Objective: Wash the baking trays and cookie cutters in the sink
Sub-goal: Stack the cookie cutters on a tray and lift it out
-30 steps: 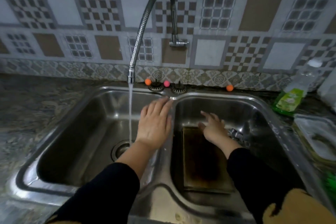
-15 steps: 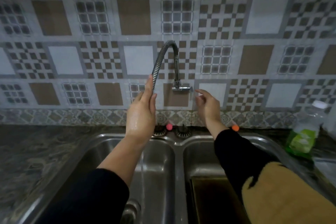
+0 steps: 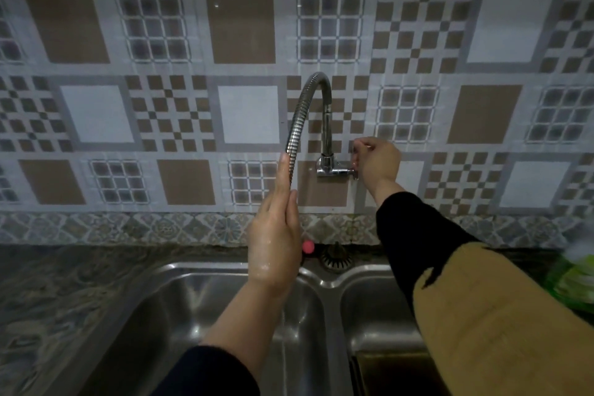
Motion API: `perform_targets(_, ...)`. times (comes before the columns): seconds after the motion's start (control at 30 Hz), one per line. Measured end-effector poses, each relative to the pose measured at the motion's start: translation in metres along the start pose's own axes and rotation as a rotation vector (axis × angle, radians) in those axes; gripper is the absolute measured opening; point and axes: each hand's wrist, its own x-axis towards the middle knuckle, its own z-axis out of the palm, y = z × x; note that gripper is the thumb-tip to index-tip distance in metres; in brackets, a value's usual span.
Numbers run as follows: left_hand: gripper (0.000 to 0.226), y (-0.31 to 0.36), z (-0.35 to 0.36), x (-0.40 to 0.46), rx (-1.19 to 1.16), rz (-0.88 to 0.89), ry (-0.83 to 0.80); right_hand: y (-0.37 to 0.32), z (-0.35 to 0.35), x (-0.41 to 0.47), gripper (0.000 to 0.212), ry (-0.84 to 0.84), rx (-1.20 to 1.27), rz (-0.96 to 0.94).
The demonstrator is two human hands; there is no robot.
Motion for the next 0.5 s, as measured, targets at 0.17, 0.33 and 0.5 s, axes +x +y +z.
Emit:
perform_targets(0.17,0.055,-0.005,-0.002,-0.005,-0.006,-0.002,0.0,-0.003,0.002,0.006,0.013,-0.002,-0.056,0.051)
perform_targets(0.33,0.052,0.007,-0.009,-0.006,0.001,-0.081,-0.089,-0.011,-0.019,-0.012,0.026,-0.142,0.058,0.125)
perform_targets(0.5,0.071,0.02,-0.013,-0.014,0.366,-0.104,-0.152,-0.017,-0.062,-0.057,0.02,-0.313,-0.256,0.082)
